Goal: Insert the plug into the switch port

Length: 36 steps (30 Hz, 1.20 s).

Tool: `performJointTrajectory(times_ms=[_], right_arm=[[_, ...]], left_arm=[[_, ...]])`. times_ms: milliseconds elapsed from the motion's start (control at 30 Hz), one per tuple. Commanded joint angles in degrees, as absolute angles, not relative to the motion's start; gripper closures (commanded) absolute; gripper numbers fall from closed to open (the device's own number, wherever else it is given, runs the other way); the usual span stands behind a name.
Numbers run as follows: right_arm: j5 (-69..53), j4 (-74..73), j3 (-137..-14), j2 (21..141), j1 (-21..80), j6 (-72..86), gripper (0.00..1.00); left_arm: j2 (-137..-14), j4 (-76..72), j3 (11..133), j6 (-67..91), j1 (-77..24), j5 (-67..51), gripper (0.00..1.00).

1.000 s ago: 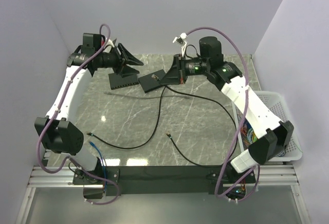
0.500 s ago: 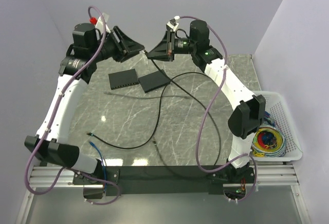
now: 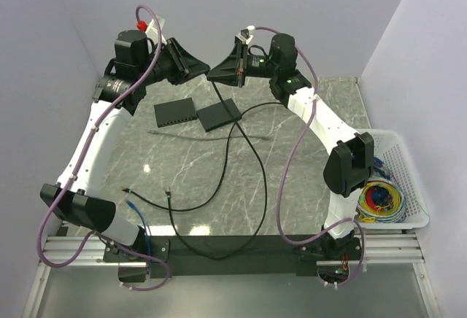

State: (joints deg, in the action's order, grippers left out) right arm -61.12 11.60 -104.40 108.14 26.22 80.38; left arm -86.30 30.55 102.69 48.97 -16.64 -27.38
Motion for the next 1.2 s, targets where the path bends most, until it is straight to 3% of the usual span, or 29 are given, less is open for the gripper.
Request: performJointTrajectory(times_ms=[0,133,233,267,300,333,400,467,667,733,967,1167], right_arm=[[-63.72,19.07,-104.15,106.08,26.37,84.46,1.00],[-65.04,20.65,-103.45,106.26,26.98,85.08,1.00],[-62.86,10.17,-108.59,105.91,26.46,75.90,1.00],[-59.97,-7.29,-112.11,105.91,26.19,62.62,0.73],[-56.90,-16.00,-116.41,106.26,26.02,56.23,0.57],[-50.43,-23.39,-125.68,107.74,25.84,51.29,0.45],[-44.85,-38.54,-134.34,109.59,25.84,41.46,0.32],[-37.55,-45.49,-141.14,110.39,26.10,37.81,0.32],[-23.94,-49.90,-136.93,105.29,28.82,24.65,0.60],[-19.71,-52.99,-138.16,105.73,31.63,19.81,0.64],[-19.50,-52.38,-134.38,105.38,35.06,14.68,0.67],[-18.72,-52.38,-135.26,107.57,37.18,14.33,0.53]], left_arm=[[-87.10,31.03,104.15,47.37,-16.52,-25.84,0.75],[-87.63,31.20,105.12,47.37,-16.52,-25.49,0.90],[-88.59,35.13,107.40,47.11,-16.52,-23.47,0.99],[-89.12,36.29,108.79,47.02,-16.52,-22.25,0.99],[-89.47,37.69,109.33,46.85,-16.44,-21.89,0.99],[-89.73,39.88,109.68,46.67,-16.52,-21.45,1.00],[-90.09,41.65,109.69,46.50,-16.52,-20.66,0.99],[-90.09,44.03,108.99,46.32,-16.70,-19.87,0.99],[-90.87,46.75,108.80,46.32,-17.58,-18.46,0.99],[-91.93,48.15,110.30,46.58,-17.84,-18.54,0.99],[-95.89,53.96,115.66,46.67,-18.46,-19.33,0.99],[-96.68,55.55,116.02,46.58,-19.16,-19.95,0.99]])
